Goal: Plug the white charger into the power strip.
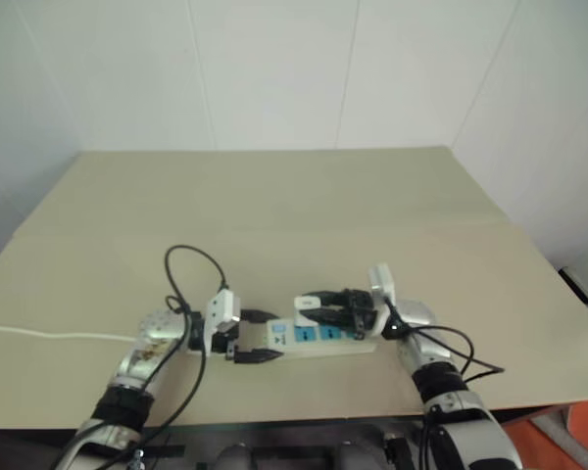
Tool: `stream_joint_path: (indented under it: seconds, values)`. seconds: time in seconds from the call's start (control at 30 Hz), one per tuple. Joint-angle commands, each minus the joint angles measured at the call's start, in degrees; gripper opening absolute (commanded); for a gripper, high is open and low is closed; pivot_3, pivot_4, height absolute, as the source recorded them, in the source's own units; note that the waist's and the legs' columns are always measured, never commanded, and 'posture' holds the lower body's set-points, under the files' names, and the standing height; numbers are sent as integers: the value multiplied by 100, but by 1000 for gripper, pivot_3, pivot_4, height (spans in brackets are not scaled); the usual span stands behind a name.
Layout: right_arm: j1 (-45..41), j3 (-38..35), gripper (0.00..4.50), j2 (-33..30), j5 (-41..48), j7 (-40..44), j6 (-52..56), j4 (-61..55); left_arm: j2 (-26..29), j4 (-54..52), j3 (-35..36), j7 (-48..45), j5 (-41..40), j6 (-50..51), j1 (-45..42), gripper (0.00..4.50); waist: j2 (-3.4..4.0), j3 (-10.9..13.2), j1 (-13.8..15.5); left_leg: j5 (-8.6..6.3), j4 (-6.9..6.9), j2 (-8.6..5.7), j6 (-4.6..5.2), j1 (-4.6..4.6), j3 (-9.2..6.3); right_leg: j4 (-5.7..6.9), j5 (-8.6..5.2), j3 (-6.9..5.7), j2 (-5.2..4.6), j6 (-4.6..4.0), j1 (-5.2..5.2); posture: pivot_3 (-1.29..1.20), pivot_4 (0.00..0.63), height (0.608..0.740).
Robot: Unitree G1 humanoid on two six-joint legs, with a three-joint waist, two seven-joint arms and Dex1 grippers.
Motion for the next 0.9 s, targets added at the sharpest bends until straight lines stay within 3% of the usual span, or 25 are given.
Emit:
stream_joint_path:
  seconds: [0.03,0.9]
  values:
    - [76,118,1111,-26,-188,-35,-70,151,75,-7,-121,-53,84,94,87,3211,0,-1,-3,0,-1,0,0,1,0,0,0,1,0,0,0,0,150,740]
    - [102,277,1111,-79,-202,-5,287,67,24,21,-133,-24,84,92,74,3211,-4,-9,-5,0,-5,1,-1,6,1,0,-3,3,1,-5,1,0,150,740]
